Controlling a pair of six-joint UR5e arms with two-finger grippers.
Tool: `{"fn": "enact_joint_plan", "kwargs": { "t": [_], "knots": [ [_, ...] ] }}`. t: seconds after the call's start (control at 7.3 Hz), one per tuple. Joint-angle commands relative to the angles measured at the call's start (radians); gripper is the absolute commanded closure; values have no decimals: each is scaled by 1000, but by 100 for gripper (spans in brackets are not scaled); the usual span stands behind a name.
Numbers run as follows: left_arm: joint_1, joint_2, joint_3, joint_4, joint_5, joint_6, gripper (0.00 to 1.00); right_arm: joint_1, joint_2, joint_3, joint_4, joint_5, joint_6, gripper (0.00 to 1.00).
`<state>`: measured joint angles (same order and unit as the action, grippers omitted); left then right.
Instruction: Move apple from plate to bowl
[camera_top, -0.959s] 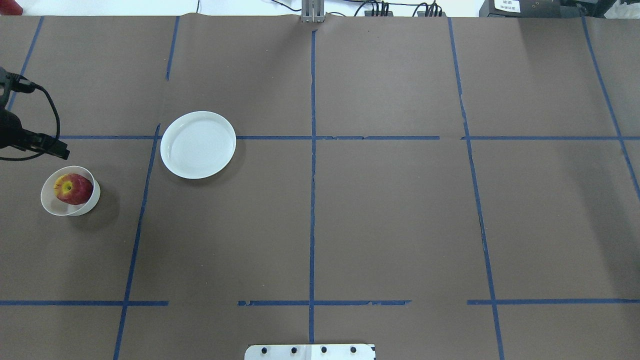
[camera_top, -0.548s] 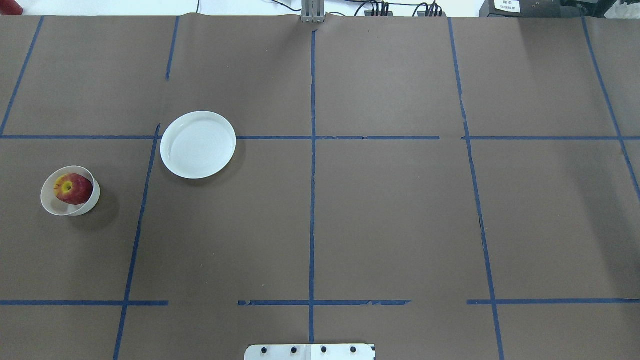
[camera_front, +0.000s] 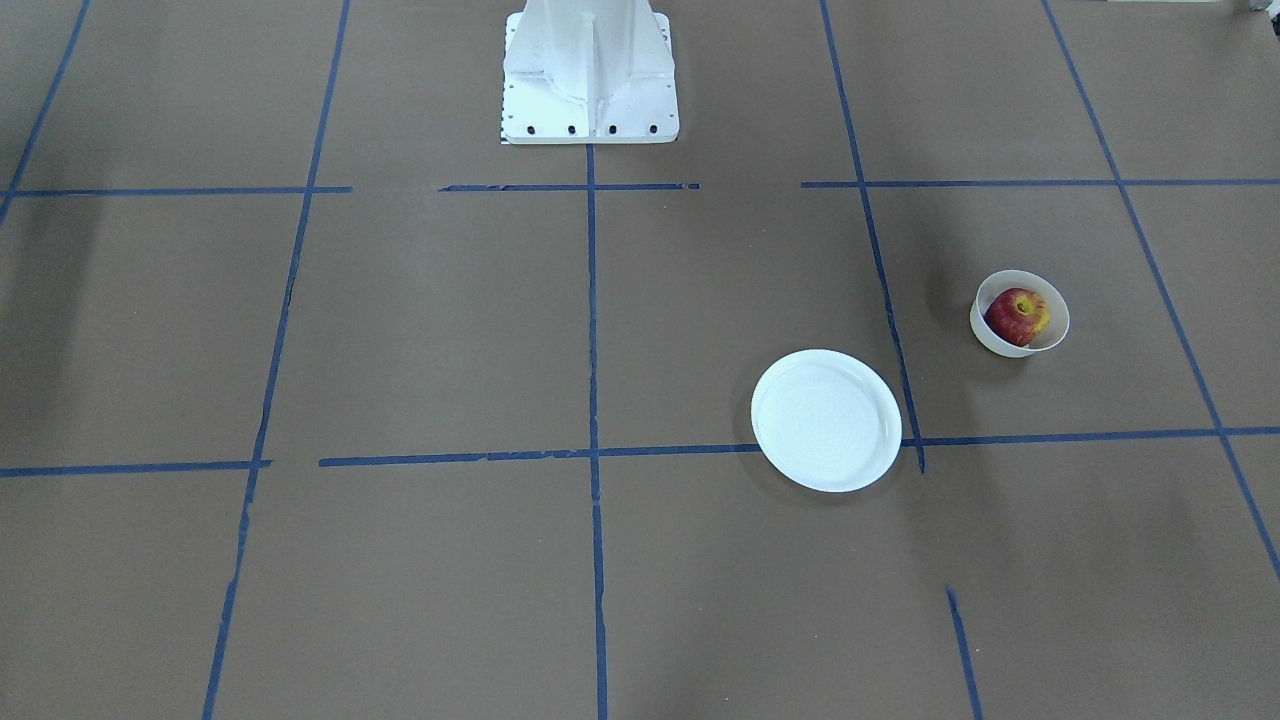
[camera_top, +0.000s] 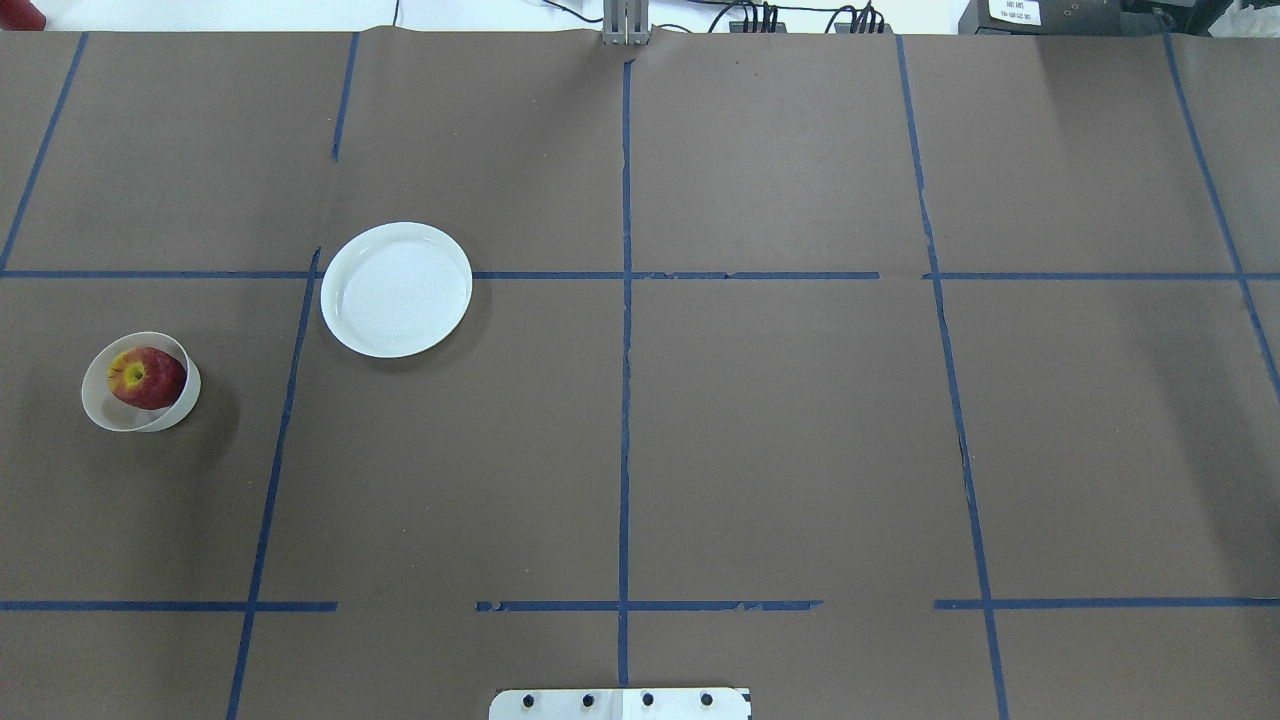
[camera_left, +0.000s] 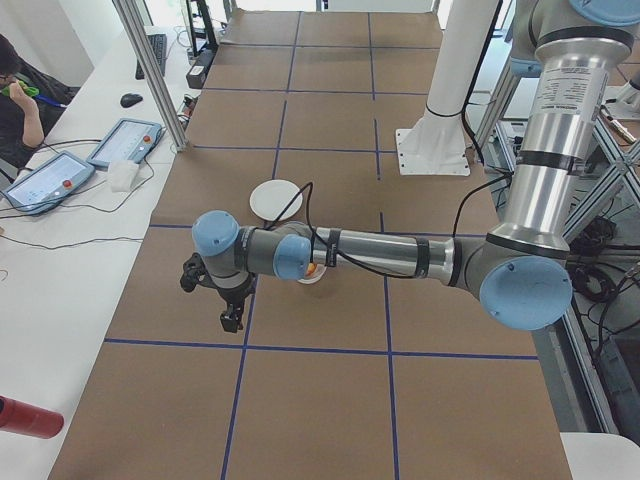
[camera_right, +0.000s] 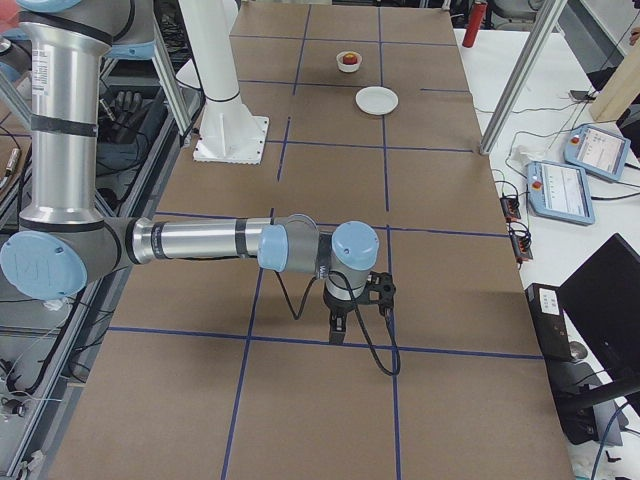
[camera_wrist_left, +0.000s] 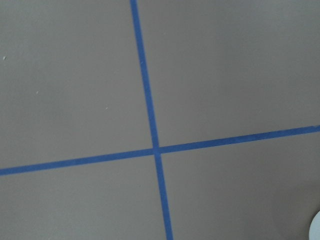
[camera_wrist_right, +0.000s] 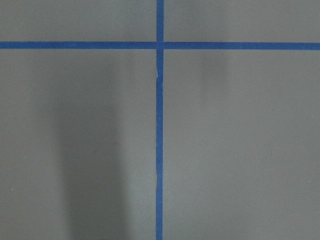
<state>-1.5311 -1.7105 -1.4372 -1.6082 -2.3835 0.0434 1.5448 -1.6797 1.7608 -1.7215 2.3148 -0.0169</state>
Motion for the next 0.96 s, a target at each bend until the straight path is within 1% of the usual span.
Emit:
{"fn": "enact_joint_plan", "kwargs": {
  "t": [0.0, 0.14, 0.27, 0.41, 0.82],
  "knots": [
    [-30, 38, -5, -2, -3, 1, 0, 0, 0, 0, 0, 0, 0, 0],
    [-32, 92, -87, -2, 0, -2, 0, 0, 0, 0, 0, 0, 2, 0],
    [-44, 132, -142, -2, 3, -6, 0, 0, 0, 0, 0, 0, 2, 0],
    [-66, 137, -150, -2, 3, -5, 0, 0, 0, 0, 0, 0, 2, 0],
    [-69, 138, -150, -2, 6, -5, 0, 0, 0, 0, 0, 0, 0, 0]
  ]
}}
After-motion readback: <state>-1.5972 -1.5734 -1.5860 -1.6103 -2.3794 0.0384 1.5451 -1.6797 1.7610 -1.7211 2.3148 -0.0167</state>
